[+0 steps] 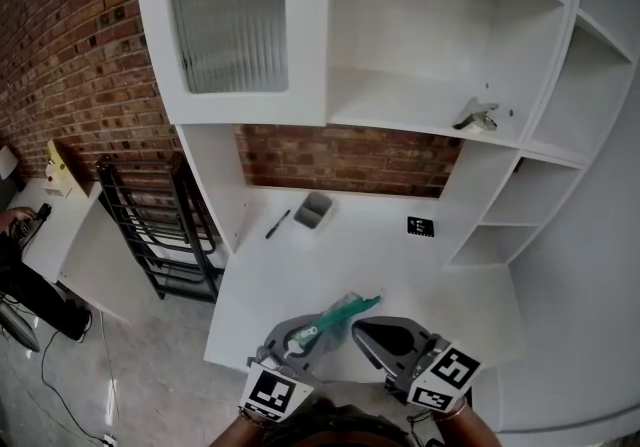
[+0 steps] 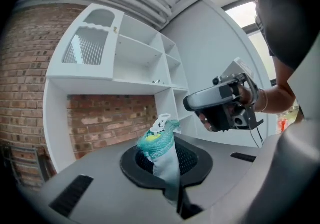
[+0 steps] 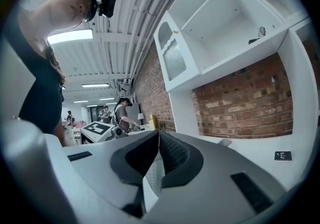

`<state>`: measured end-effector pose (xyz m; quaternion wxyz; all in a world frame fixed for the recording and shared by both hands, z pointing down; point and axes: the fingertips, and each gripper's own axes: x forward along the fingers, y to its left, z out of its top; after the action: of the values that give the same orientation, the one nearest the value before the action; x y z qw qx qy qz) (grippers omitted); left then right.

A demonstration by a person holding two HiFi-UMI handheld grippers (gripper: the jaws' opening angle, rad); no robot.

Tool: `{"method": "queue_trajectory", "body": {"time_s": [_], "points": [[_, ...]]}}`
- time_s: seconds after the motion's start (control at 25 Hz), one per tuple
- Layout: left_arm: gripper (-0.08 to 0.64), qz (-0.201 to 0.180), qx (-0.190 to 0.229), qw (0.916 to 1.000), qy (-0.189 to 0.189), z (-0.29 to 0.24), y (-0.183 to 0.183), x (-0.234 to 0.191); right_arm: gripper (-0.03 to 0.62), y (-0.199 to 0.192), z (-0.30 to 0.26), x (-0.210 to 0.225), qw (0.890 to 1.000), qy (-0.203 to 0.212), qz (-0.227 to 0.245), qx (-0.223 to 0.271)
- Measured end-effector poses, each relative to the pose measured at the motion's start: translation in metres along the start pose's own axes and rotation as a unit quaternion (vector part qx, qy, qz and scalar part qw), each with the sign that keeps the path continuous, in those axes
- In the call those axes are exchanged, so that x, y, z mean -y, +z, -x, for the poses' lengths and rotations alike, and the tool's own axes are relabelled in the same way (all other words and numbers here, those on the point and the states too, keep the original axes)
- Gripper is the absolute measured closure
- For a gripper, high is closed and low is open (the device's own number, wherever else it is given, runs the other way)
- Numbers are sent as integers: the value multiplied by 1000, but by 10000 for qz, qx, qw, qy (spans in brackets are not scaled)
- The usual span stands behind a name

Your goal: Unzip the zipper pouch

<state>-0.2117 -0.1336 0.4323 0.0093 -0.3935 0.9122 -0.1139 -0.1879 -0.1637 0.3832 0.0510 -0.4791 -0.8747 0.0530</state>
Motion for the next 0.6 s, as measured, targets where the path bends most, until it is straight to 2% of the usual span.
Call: {"method": "queue_trajectory", "body": {"time_s": [0.16,0.24,0.36,0.52,0.6], "points": [[555,-689,-277,9966,348,-1,-6,-3,582,-6,-21,-27,9993,185,240,-223],[555,-917,-363,9937,525,0,-6,-5,515,-10,-29,-32,9989,117,286,-342],[555,-1102,-441,9905,696,2,-6,-9,466,-16,-36,-33,9994,-36,-45,-328],[557,-1535,-601,9831,799,2,-11,-11,463,-18,-45,-31,9992,-111,-351,-174],[555,-1620,-689,9807,847,3,-14,-12,463,-19,-48,-31,9988,-118,-453,-142]]}}
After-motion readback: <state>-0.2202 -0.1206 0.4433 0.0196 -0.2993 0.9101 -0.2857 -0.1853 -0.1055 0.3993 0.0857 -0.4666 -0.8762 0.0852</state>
